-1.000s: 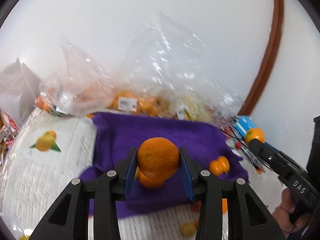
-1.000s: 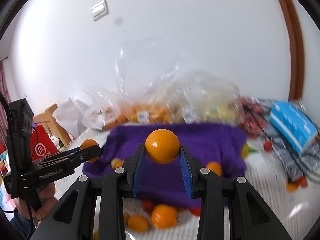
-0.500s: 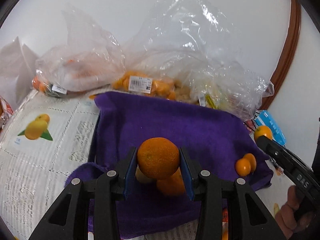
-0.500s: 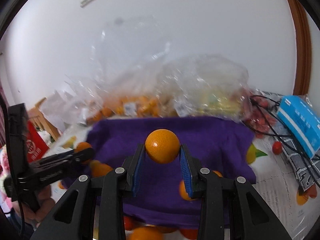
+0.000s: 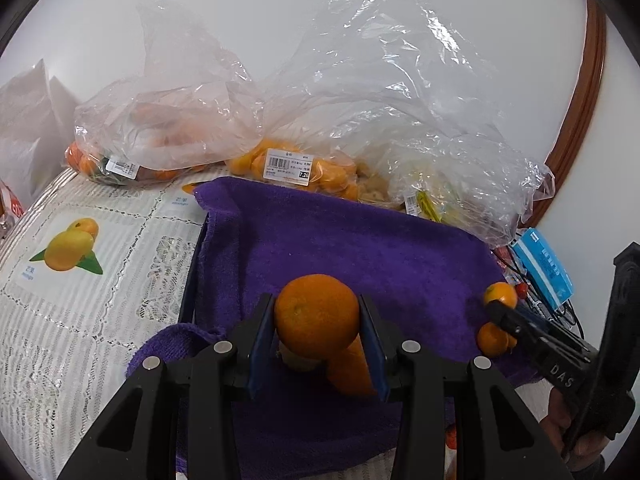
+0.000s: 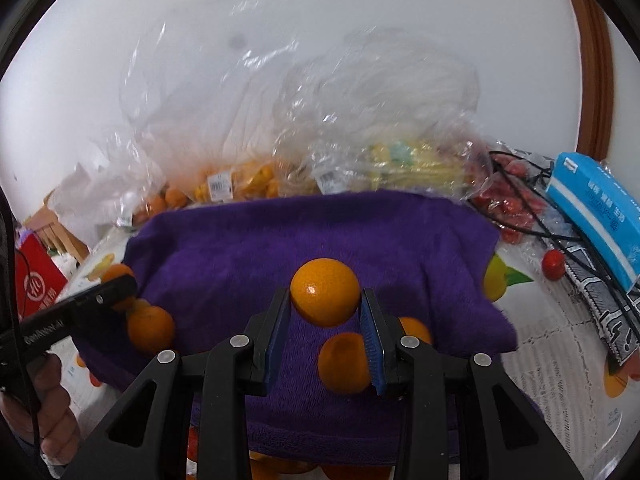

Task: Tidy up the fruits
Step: 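Carry both held oranges over the purple towel with both tools, then open both tools to drop the oranges onto the towel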

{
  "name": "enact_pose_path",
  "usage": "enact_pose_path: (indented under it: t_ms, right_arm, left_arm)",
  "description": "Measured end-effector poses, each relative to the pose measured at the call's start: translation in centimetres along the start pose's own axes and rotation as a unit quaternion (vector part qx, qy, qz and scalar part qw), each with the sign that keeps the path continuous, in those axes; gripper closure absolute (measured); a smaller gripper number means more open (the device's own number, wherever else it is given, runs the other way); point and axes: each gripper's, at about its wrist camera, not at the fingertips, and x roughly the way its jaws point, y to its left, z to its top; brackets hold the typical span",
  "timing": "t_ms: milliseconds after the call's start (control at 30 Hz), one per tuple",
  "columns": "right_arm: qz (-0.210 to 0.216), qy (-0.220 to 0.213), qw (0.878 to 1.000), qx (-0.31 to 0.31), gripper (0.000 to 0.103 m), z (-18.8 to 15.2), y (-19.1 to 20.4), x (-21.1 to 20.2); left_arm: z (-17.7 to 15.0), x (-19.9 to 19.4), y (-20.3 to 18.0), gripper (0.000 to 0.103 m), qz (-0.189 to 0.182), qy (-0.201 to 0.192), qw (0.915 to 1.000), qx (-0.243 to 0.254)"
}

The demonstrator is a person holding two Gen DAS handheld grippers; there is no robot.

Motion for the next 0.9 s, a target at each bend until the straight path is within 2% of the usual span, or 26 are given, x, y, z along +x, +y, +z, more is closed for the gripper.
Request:
enact_pose_path:
  t_ms: [300, 633, 733, 800, 867, 900]
  right_arm:
    - [0.009, 0.021, 1.000, 0.008, 0.068, -0.10, -0.09, 0.57]
    - [0.011, 0.020, 1.000, 0.004, 0.068, -0.13, 0.19, 0.37]
    - [0.008, 0.020, 1.000, 0.003, 0.063, -0.11, 0.20, 0.34]
    - [0.009, 0.021, 1.000, 0.001, 0.059, -0.09, 0.25, 0.33]
    - [0.005, 0.017, 1.000, 0.001, 0.058, -0.06, 0.26, 0.24]
    - [0.004, 0.015, 1.000, 0.002, 0.058, -0.03, 0.20, 0.20]
  left_arm:
    - [0.08, 0.15, 0.11, 0.064, -0.008, 0.002, 1.0000, -0.005]
    - [0.01, 0.07, -0.17, 0.064, -0.017, 0.003, 0.9999, -0.001]
    - [0.09, 0.10, -0.20, 0.063, -0.031, 0.008, 0.9995, -0.003]
    - [0.09, 0.10, -0.26, 0.057, -0.046, 0.015, 0.9988, -0.005]
    - [0.10, 0.00, -0.33, 0.047, -0.054, 0.014, 0.9984, -0.008]
    - [0.08, -0.11, -0.35, 0.046, -0.057, 0.013, 0.9983, -0.009]
